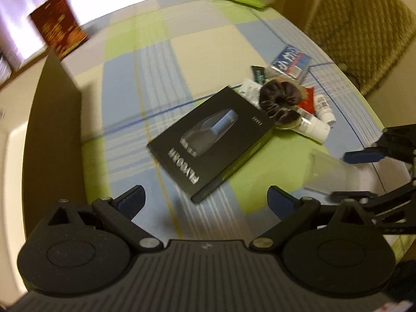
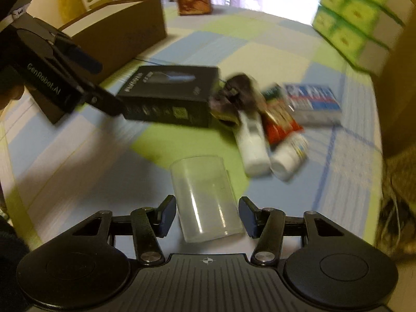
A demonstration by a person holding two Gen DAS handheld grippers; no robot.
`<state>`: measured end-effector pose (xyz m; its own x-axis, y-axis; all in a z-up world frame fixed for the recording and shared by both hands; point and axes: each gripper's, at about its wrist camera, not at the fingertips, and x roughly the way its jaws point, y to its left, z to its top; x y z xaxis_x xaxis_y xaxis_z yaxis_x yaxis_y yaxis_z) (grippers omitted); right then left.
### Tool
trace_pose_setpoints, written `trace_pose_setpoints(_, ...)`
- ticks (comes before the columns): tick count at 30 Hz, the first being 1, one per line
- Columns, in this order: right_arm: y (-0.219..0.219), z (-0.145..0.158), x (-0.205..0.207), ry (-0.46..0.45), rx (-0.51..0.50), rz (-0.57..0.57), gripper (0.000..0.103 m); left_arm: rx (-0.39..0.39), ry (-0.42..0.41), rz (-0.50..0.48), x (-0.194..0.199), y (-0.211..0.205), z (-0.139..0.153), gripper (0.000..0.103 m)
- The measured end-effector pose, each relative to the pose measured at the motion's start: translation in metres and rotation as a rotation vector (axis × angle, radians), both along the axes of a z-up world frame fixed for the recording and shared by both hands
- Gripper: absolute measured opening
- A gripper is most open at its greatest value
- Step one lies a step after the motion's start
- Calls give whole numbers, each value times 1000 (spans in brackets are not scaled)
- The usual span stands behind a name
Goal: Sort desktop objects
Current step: 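Grasp the black FLYCO box with left tool while right tool grasps clear cup, then carry the black box and clear cup over the cardboard box with both tools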
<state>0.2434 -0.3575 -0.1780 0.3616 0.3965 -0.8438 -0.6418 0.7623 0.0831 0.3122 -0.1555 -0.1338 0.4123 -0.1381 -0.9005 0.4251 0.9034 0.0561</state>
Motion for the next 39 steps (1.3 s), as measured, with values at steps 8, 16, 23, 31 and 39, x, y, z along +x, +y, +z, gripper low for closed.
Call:
trace_pose_setpoints(8,-45,6,-4,41,4,-215,50,43,-15,-265,29,-24,-12,98)
trace_pose_setpoints(16,-61,10,-5,39,11,-304,51,52,14,-332,70,-38,-41,99)
trace_pose_setpoints(23,-61,9,-4,37,10,-322,50,30,3,-283,65,-36,-44,94)
trace_pose_setpoints(31,-55,9,0,30,-2,-310,50,38,74,-33,28,-21,-39,92)
trace_pose_setpoints(39,-48,7,3,39,-1,-273,56,-1,126,72,-9,-4,-33,92)
